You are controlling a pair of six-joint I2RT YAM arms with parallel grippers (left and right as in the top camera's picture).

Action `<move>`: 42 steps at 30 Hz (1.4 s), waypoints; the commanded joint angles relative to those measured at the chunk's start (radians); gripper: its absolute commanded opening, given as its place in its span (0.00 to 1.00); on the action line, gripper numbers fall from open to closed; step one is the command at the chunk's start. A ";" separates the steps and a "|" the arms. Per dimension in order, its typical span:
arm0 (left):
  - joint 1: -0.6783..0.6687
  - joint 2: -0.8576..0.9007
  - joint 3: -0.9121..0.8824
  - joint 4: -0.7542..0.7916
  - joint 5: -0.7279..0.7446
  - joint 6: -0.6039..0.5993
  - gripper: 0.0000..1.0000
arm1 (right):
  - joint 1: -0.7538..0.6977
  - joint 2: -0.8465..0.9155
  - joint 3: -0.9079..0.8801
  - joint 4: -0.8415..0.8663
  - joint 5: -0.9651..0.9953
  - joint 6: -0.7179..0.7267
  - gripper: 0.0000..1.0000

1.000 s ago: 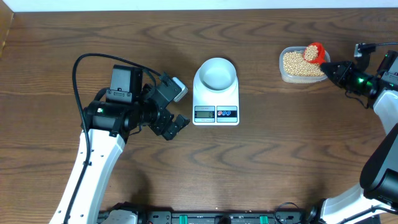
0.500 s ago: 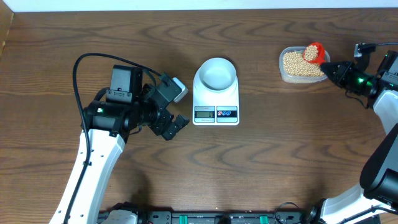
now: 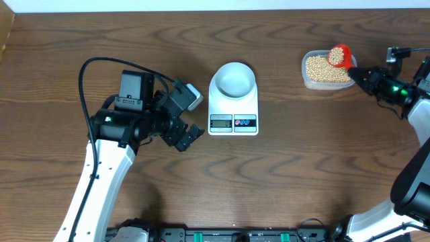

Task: Scoop item into bowl and weigh 50g on scale
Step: 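Lift the filled red scoop out of the soybean tub with the right gripper, then carry the filled scoop left over the white bowl on the scale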

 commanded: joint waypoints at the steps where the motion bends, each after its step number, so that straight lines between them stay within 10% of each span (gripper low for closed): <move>1: 0.004 -0.009 0.038 -0.001 -0.003 0.006 0.98 | -0.002 0.012 0.002 0.000 -0.056 -0.037 0.01; 42: 0.004 -0.009 0.038 0.000 -0.003 0.006 0.98 | 0.337 0.012 0.002 0.132 -0.258 0.130 0.01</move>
